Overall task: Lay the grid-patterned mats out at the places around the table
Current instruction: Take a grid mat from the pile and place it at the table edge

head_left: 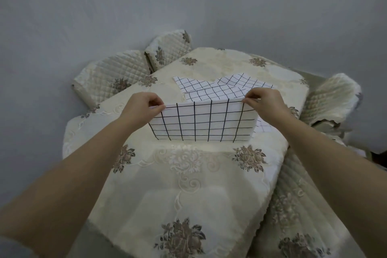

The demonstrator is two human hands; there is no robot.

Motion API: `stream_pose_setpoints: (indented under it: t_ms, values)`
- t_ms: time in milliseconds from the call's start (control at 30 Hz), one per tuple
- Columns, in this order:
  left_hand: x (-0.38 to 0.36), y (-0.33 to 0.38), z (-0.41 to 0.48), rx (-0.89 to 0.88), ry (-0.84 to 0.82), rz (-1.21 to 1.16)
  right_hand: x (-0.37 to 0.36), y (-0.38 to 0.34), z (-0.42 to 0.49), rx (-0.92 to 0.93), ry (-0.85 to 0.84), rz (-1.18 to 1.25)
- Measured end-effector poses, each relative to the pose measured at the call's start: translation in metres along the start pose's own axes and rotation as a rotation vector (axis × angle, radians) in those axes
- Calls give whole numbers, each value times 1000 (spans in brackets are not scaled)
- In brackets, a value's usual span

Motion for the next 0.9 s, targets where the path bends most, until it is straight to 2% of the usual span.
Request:
stream_pose_setpoints:
  t_ms: [167,467,700,900]
  values:
    - [-13,17,-24,123,151,24,-2,20,27,135,-87,52]
    - [-35,67,-100,396,453,-107,9,30,47,273,-245,164]
    - [-24,93,-144,447,588,-134,17,20,37,311,-332,356]
    - [-19,107,-177,439,686,-197,27,26,21,240,-346,505]
Point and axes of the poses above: each hand's wrist, its own z-axis towards the middle knuckle, its own x-axis out of the back of the hand, y = z × x, the point moved 3 cm from there along z, towards the middle knuckle, and after that the axes turned 11 degrees about -z, right-handed, at the moved point
